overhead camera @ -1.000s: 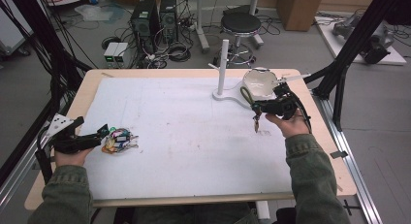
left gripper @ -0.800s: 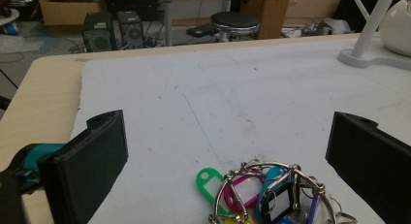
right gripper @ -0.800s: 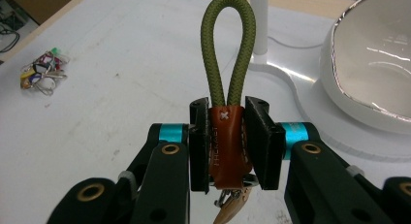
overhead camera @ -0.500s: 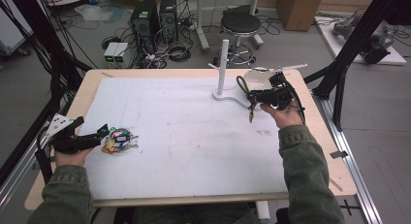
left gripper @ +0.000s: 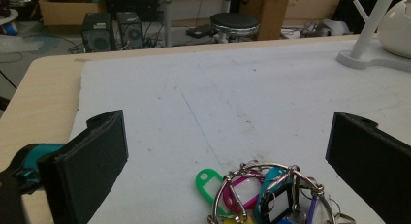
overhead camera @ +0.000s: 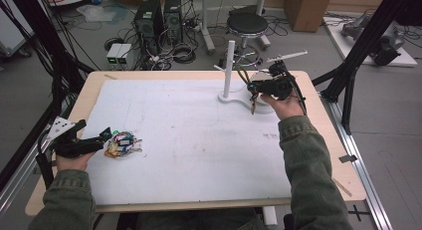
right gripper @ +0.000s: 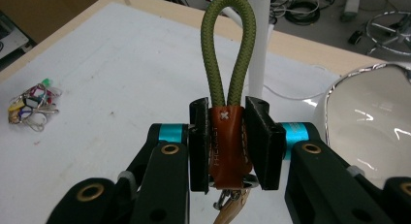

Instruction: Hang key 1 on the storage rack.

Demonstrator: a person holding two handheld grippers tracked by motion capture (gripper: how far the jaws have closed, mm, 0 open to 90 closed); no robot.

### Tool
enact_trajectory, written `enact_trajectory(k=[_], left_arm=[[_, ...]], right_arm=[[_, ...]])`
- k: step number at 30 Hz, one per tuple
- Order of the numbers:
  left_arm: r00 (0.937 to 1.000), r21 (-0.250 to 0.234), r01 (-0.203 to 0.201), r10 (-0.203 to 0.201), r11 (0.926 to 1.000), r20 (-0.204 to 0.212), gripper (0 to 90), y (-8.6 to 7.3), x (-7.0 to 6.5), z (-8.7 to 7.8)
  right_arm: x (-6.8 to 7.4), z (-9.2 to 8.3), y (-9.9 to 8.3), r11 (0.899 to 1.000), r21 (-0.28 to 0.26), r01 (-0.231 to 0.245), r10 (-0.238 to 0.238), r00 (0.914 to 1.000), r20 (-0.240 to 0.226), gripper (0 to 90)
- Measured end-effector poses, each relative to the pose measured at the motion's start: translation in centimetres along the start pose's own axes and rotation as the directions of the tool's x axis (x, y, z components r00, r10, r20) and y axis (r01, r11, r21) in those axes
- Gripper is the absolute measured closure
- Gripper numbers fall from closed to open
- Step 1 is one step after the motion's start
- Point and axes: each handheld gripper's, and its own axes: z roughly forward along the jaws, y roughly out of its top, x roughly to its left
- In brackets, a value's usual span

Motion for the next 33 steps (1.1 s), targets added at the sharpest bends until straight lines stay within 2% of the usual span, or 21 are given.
enact_trajectory(k=[8,16,33], left_arm=[[1.0,-0.001,0.0,0.0,1.0,0.0,1.7,0.0,0.0,0.0],[1.0,-0.004,0.004,-0.004,1.0,0.0,1.7,0.0,0.0,0.1],[1.0,-0.005,0.003,-0.003,1.0,0.001,1.7,0.0,0.0,0.1]], right_arm=[[0.4,0.1,1.8,1.0,-0.01,0.019,-0.019,0.9997,0.017,72.0],[0.2,1.0,2.9,1.0,-0.014,0.004,-0.003,0.9999,0.017,72.0],[0.2,3.5,3.1,1.0,0.028,0.009,-0.01,0.999,0.043,71.8]])
